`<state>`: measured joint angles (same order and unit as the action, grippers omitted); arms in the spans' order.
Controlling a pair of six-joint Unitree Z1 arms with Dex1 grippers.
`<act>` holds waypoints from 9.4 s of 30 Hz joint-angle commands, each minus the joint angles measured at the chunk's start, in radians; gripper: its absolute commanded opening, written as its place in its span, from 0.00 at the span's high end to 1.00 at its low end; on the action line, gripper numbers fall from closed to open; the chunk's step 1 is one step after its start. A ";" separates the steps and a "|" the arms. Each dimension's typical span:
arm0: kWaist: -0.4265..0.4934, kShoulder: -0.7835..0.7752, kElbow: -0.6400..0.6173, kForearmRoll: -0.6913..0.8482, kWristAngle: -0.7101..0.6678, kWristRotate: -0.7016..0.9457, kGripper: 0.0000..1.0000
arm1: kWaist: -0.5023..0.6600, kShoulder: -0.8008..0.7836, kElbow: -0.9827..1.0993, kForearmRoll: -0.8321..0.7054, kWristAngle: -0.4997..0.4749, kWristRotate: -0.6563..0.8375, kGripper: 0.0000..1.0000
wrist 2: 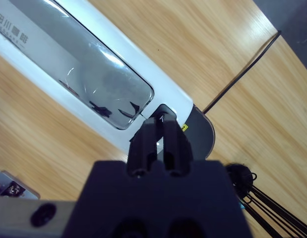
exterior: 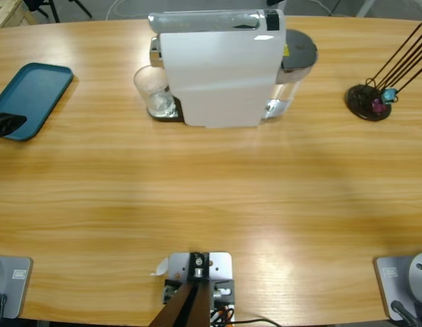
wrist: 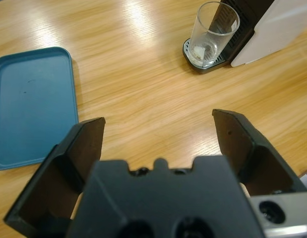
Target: Pour coffee
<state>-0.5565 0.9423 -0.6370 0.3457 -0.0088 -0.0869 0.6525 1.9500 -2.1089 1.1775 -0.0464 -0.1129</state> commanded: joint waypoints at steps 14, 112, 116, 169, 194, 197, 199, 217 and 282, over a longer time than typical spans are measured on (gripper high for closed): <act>0.009 -0.008 0.037 -0.011 0.004 -0.013 0.07 | 0.010 0.048 0.126 -0.027 -0.021 0.006 1.00; 0.009 -0.036 0.044 -0.017 0.007 -0.011 0.01 | 0.009 0.090 0.025 0.010 -0.047 0.030 1.00; 0.009 -0.036 0.045 -0.017 0.007 -0.011 0.01 | 0.013 0.094 0.028 0.010 -0.043 0.031 1.00; 0.009 -0.038 0.045 -0.017 0.004 -0.011 0.01 | 0.050 0.090 -0.029 0.050 -0.105 0.055 1.00; 0.009 -0.036 0.045 -0.017 0.006 -0.011 0.01 | 0.050 0.016 0.197 -0.078 -0.098 0.088 1.00; 0.009 -0.036 0.045 -0.017 0.006 -0.011 0.01 | 0.050 0.017 0.189 -0.075 -0.098 0.089 1.00; 0.009 -0.036 0.045 -0.017 0.006 -0.011 0.01 | 0.050 0.021 0.182 -0.075 -0.095 0.090 1.00; 0.009 -0.047 0.048 -0.024 0.003 -0.011 0.00 | 0.041 -0.120 0.114 -0.033 -0.053 0.086 0.00; 0.009 -0.045 0.049 -0.025 0.005 -0.011 0.00 | 0.087 0.051 0.046 0.005 -0.127 0.115 1.00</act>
<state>-0.5563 0.9224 -0.6233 0.3305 -0.0088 -0.0869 0.7265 1.9510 -2.0927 1.1891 -0.1857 -0.0061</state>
